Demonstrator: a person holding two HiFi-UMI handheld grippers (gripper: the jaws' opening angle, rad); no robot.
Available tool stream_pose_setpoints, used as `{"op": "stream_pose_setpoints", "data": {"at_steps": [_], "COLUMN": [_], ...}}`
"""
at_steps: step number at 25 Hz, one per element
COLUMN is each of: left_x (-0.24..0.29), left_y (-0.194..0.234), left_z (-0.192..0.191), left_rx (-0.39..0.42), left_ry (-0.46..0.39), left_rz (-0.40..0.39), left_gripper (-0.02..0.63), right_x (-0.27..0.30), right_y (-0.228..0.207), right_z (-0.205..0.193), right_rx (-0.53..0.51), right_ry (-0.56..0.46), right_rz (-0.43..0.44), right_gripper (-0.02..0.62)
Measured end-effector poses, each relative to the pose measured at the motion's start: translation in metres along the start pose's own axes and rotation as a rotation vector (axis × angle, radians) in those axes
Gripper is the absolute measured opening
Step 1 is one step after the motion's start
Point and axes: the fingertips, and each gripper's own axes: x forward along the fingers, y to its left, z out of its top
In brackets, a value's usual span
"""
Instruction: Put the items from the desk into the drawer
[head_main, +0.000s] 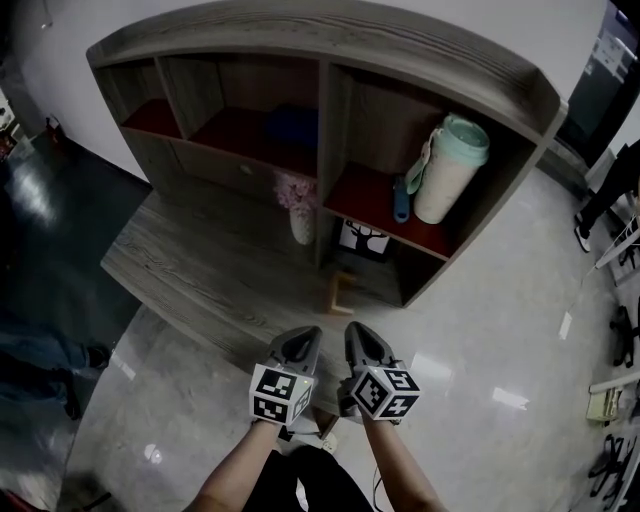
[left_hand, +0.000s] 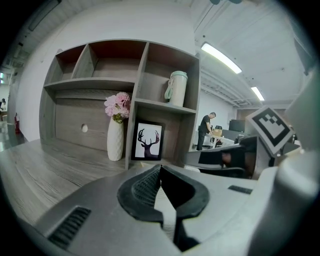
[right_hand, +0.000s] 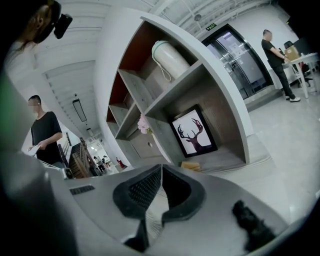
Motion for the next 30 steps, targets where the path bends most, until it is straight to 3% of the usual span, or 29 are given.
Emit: {"op": "stream_pose_setpoints", "data": {"at_steps": [18, 19, 21, 30], "left_x": [0.074, 0.076, 0.079, 0.08], "left_y": [0.046, 0.049, 0.054, 0.069], "left_z": [-0.009, -0.009, -0.012, -0.022], "left_rx": [0.02, 0.018, 0.012, -0.005], "left_ry": [0.022, 0.023, 0.027, 0.043], "left_rz": [0.039, 0.041, 0.048, 0.068], "left_gripper": [0.011, 0.011, 0.011, 0.011], "right_x": [0.089, 0.093, 0.101, 0.119], "right_y": [-0.037, -0.039, -0.043, -0.053], "right_z": [-0.023, -0.026, -0.032, -0.045], "right_rx": [0.006, 0.006, 0.01, -0.027], "right_ry": [0.167, 0.18, 0.215, 0.296], "right_rz": [-0.03, -0.039, -0.055, -0.142], "right_gripper": [0.017, 0.027, 0.118, 0.132]}}
